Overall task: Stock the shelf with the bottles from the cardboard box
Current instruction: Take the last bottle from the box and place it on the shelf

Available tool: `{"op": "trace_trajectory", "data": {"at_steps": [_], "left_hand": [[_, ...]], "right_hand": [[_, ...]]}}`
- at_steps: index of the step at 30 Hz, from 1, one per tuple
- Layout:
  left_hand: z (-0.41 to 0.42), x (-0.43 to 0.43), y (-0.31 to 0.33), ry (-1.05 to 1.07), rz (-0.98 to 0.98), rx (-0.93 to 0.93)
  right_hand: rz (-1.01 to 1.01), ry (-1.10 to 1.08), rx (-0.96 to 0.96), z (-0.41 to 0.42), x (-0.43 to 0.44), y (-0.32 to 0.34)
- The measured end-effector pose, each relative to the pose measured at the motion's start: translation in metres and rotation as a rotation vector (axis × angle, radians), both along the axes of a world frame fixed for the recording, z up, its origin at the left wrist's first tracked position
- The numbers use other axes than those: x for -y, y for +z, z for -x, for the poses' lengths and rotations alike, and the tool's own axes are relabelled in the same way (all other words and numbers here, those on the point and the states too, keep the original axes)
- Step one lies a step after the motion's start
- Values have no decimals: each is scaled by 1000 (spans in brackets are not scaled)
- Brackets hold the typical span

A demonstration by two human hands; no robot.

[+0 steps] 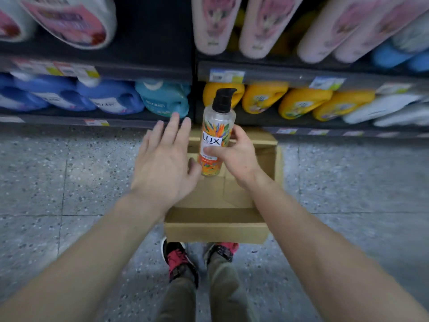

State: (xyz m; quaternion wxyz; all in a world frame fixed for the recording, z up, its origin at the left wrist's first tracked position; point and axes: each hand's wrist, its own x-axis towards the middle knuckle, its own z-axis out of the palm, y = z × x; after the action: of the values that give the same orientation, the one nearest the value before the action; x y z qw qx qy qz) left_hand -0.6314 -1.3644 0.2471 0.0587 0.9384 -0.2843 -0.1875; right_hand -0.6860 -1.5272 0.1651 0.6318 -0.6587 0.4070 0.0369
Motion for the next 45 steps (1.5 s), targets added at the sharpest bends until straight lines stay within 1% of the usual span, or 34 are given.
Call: {"op": "trace_trajectory", "data": {"at_steps": [3, 5, 7, 12, 15, 18, 25, 29, 32, 36, 39, 45], "left_hand": [[5, 19, 79, -12, 31, 83], [12, 29, 135, -6, 89, 125], [21, 36, 193, -30, 106, 142], [50, 50, 318, -135, 96, 277], [70, 57, 387, -199, 81, 337], [97, 54, 440, -279, 77, 410], [169, 51, 534, -381, 166, 469], [208, 64, 582, -427, 232, 510], [235, 83, 614, -473, 278, 549], [262, 123, 646, -507, 302, 574], [283, 165, 664, -486, 298, 586], [332, 268, 689, -499, 344, 594]], "right_hand": [[-7, -53, 69, 15, 9, 82], [-19, -40, 119, 28, 16, 138], [-38, -11, 179, 41, 26, 196], [81, 47, 296, 79, 42, 330], [128, 56, 329, 111, 43, 394], [171, 21, 368, 149, 42, 450], [342, -84, 475, 238, 51, 573], [366, -153, 529, 293, 69, 637], [421, -203, 543, 332, 93, 675], [476, -263, 585, 379, 138, 715], [481, -280, 623, 414, 179, 741], [508, -307, 643, 469, 289, 773]]}}
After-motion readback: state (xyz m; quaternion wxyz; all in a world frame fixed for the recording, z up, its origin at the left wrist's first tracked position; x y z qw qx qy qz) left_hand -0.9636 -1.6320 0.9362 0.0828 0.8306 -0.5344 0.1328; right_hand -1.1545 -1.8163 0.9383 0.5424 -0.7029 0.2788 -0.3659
